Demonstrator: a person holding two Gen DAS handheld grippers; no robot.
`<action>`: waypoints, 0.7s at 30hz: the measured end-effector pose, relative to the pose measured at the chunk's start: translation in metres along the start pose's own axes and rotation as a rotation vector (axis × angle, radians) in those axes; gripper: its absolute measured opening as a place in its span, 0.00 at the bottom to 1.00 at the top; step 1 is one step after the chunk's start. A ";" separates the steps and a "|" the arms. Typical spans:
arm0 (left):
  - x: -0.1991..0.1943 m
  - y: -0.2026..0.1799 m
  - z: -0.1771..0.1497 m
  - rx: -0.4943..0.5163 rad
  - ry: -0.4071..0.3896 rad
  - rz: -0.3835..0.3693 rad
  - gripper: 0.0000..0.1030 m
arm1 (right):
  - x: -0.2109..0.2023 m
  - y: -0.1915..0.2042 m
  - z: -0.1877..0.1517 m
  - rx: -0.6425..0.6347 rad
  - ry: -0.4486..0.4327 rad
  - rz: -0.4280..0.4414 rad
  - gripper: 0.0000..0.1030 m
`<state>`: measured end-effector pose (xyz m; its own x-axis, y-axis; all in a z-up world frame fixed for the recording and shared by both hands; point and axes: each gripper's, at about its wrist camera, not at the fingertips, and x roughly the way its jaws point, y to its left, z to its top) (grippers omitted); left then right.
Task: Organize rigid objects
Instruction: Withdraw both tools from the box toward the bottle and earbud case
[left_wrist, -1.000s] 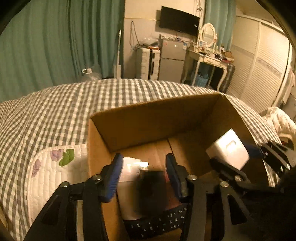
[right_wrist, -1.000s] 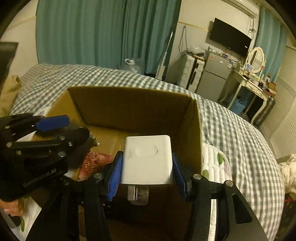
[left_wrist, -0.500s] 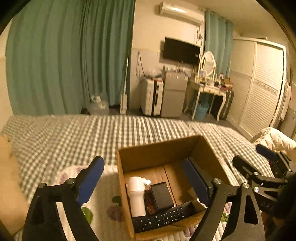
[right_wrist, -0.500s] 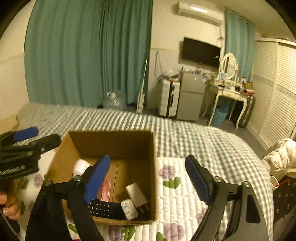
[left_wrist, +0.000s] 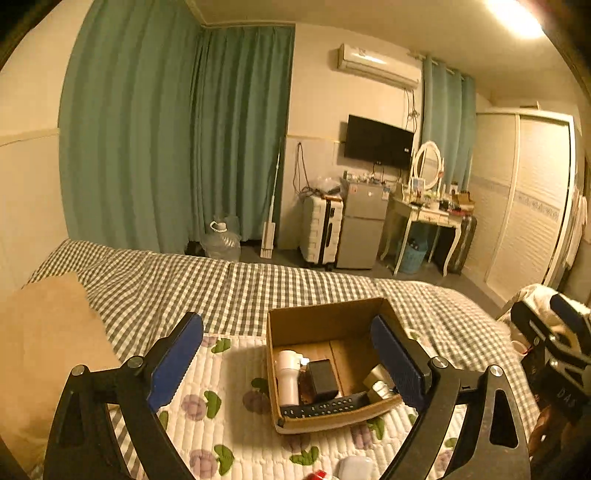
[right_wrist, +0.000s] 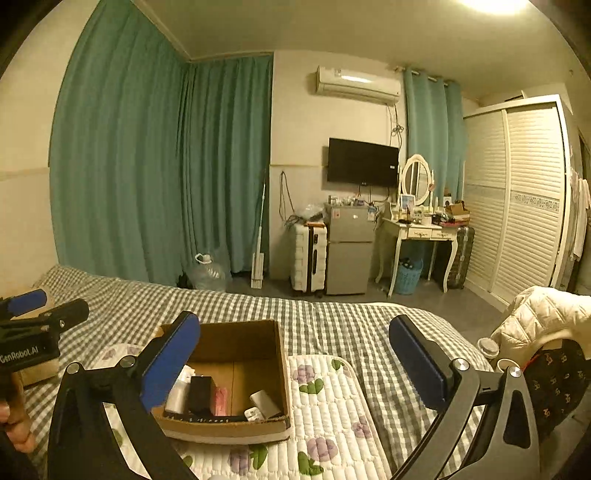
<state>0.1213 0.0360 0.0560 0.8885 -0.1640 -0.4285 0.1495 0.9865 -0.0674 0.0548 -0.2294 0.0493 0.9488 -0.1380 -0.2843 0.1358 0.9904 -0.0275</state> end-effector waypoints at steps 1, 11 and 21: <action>-0.005 -0.001 0.001 0.002 -0.006 0.003 0.92 | -0.006 0.002 0.001 -0.002 -0.003 0.002 1.00; -0.063 -0.008 -0.014 -0.009 -0.041 0.028 0.92 | -0.079 0.003 0.001 -0.039 -0.044 0.023 1.00; -0.073 -0.022 -0.038 -0.001 -0.029 0.052 0.92 | -0.107 0.005 -0.037 -0.122 -0.031 0.062 1.00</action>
<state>0.0367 0.0262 0.0551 0.9071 -0.1128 -0.4056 0.1025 0.9936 -0.0470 -0.0569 -0.2093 0.0443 0.9629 -0.0750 -0.2593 0.0427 0.9909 -0.1279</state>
